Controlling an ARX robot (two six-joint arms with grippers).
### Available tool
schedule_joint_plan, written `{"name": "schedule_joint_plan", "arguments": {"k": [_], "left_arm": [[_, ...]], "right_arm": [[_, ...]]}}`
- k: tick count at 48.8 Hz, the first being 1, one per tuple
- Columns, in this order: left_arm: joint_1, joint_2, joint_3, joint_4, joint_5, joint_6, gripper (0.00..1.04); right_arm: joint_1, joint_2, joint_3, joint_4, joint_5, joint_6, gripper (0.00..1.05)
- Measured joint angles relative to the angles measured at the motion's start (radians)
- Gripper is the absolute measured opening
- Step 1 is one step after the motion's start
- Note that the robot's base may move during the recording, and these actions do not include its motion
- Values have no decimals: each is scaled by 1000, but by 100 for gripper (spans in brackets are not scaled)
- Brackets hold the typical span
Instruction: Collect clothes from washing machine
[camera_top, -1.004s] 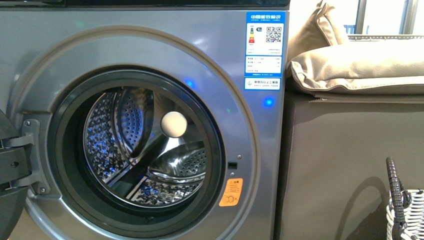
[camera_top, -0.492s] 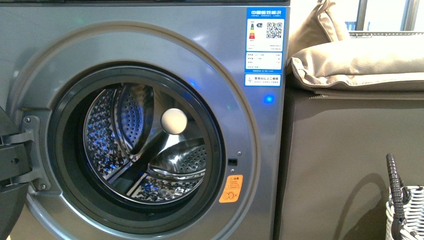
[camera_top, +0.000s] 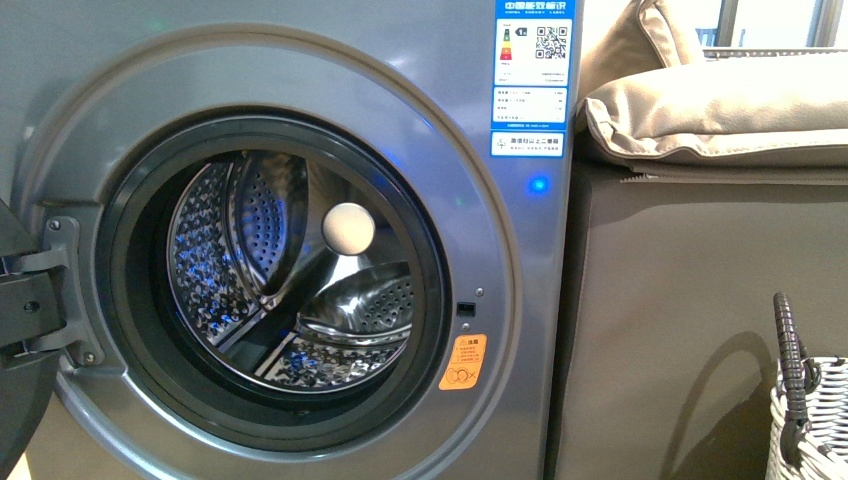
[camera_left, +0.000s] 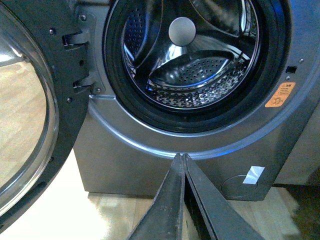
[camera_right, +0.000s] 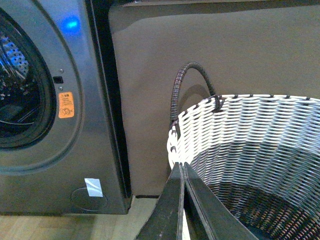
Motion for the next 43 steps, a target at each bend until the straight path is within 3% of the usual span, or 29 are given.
{"name": "schedule_joint_plan", "arguments": {"k": [10, 12, 36, 38, 43], "left_arm": [[0, 0, 0, 0, 0, 0, 4], [0, 0, 0, 0, 0, 0, 4], [0, 0, 0, 0, 0, 0, 92], [0, 0, 0, 0, 0, 0, 100], [0, 0, 0, 0, 0, 0, 98]], "right_arm": [[0, 0, 0, 0, 0, 0, 2], [0, 0, 0, 0, 0, -1, 9], [0, 0, 0, 0, 0, -1, 98], [0, 0, 0, 0, 0, 0, 98], [0, 0, 0, 0, 0, -1, 97]]}}
